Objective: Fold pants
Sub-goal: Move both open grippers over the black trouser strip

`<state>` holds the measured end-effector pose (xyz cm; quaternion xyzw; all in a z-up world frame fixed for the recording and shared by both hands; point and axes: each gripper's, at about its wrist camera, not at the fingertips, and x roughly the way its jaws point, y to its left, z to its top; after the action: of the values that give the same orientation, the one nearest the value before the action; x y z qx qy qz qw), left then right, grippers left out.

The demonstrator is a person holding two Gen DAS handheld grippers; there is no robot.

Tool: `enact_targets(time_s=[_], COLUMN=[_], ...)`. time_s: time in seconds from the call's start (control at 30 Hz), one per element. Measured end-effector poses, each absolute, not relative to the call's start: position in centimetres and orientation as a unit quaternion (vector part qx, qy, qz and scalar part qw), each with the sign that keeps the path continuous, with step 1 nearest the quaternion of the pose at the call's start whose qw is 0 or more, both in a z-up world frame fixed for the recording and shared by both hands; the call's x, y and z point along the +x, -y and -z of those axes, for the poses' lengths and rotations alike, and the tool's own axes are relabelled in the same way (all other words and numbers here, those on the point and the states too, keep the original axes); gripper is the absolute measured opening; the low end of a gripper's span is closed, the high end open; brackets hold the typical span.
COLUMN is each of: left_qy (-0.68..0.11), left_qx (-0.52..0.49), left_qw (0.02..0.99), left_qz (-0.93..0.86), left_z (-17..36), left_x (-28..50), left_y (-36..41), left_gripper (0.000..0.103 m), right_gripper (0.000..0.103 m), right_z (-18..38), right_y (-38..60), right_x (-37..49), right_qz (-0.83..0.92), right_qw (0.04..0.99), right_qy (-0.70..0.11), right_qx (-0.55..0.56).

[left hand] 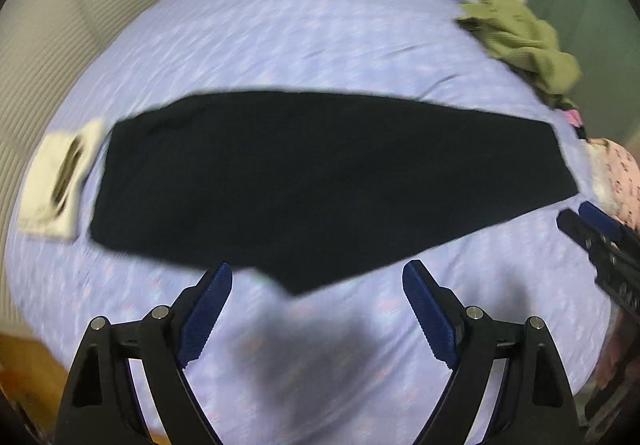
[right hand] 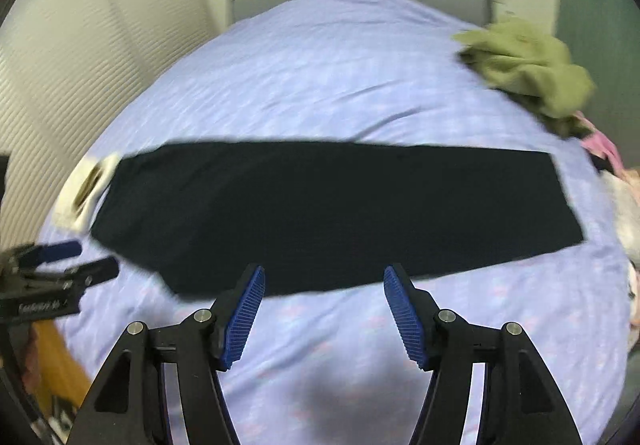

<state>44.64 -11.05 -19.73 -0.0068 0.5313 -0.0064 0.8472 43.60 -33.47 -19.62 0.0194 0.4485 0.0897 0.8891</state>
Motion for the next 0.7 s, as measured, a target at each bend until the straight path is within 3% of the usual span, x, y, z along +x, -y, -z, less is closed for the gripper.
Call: enact_targets(time_s=[0.27,0.7], left_qy=[-0.512,-0.543], left_qx=[0.012,0.058], left_qw=[0.857,0.834], left_qz=[0.055,0.08], left_z=[19.7,23.8], left_x=[51.2,61.1], left_y=[23.4,38.8], left_gripper=[0.09,0.09], right_gripper=[0.064,0.064], right_z=[19.3,27.6], right_y=[46.4,63.4], right_x=[49.3,59.9], right_qz=[-0.029,0.02], right_qw=[0.909,0.874], right_qy=[-0.411,-0.47], right_qx=[0.068,0.121])
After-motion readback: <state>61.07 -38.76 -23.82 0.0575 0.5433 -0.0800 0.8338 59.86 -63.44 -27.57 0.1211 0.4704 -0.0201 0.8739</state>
